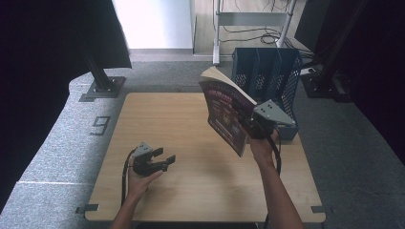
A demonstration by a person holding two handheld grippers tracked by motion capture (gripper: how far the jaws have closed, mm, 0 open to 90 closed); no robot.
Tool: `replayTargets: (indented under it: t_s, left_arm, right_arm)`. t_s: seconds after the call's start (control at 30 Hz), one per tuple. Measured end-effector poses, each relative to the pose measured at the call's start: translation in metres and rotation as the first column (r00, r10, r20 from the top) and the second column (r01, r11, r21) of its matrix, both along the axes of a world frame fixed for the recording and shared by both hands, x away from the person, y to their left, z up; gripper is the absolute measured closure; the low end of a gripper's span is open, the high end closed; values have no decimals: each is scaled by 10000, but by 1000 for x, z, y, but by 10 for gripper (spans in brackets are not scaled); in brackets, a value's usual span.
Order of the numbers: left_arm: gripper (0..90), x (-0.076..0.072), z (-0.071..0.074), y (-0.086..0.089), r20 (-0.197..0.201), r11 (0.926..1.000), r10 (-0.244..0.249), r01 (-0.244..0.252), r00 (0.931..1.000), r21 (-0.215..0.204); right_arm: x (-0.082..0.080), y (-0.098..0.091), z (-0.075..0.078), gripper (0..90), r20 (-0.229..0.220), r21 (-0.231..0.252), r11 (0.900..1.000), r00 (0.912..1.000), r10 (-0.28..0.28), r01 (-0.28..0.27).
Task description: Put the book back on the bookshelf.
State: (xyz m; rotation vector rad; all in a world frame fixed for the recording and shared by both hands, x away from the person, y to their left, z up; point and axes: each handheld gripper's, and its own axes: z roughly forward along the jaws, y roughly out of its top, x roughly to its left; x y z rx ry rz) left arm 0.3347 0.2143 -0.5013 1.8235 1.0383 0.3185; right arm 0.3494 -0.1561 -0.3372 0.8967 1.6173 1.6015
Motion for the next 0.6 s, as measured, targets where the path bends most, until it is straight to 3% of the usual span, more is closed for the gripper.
replayTargets:
  t_s: [0.6]
  left_arm:
    - [289, 0, 0, 2, -75, 10000, 8, -8, 10000, -63]
  right_arm:
    - [6, -15, 9, 818, 209, 128, 9986, 9984, -518, 515]
